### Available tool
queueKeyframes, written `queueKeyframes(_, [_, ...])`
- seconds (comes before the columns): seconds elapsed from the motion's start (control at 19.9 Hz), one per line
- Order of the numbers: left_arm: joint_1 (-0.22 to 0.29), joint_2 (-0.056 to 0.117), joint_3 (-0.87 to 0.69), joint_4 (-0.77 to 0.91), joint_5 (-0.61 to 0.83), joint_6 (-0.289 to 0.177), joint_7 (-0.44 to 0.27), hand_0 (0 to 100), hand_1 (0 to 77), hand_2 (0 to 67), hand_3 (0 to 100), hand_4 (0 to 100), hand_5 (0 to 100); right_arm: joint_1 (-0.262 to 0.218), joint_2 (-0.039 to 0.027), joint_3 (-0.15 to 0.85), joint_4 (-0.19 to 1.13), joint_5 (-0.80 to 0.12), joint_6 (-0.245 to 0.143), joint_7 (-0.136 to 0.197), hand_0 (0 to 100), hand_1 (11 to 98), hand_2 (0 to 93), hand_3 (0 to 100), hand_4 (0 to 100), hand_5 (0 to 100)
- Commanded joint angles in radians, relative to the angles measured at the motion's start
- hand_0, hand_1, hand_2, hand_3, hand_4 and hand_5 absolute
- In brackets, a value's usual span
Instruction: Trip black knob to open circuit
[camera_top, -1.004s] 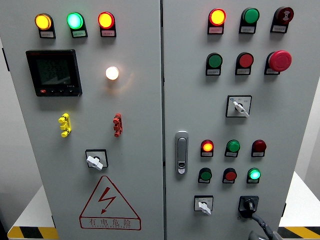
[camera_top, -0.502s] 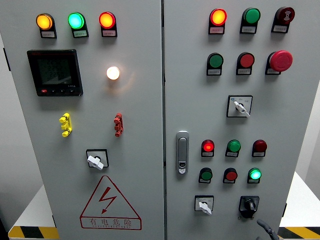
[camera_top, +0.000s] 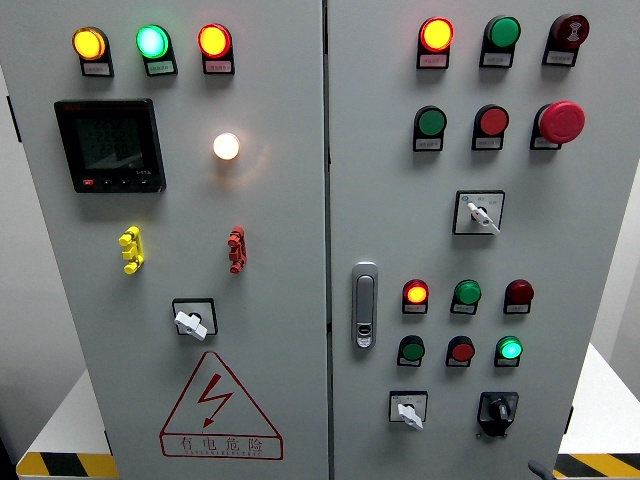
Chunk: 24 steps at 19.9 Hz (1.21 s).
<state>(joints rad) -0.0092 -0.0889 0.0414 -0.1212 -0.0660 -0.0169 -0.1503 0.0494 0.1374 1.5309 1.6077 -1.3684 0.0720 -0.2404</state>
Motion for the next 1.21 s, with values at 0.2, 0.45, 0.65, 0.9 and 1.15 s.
queueKeyframes(0.2, [0.0,0.0,0.0,0.0,0.0,0.0,0.0,0,3.2,12.9,21,7,2,-0.08,0.0022,-0.003,0.072,-0.006,0.003,0.004,100,53.2,6.0,52,47,73])
queueKeyframes(0.45, [0.0,0.0,0.0,0.0,0.0,0.0,0.0,0,3.2,12.9,21,7,2,-0.097,0.0022,-0.012,0.08,-0.009,0.006,0.004,100,47.7,6.9,40,33,57])
queueKeyframes(0.65, [0.0,0.0,0.0,0.0,0.0,0.0,0.0,0,3.3,12.9,21,7,2,-0.097,0.0022,-0.009,0.08,-0.029,0.008,0.004,100,47.3,7.5,32,28,52])
queueKeyframes(0.9, [0.0,-0.002,0.0,0.0,0.0,0.0,0.0,0,3.2,12.9,21,7,2,-0.098,0.0022,-0.011,0.081,-0.043,0.006,0.004,100,47.3,8.3,29,26,47])
queueKeyframes(1.15, [0.0,0.0,0.0,0.0,0.0,0.0,0.0,0,3.2,12.9,21,7,2,-0.098,0.0022,-0.011,0.081,-0.047,0.005,0.004,100,46.2,8.6,29,26,45])
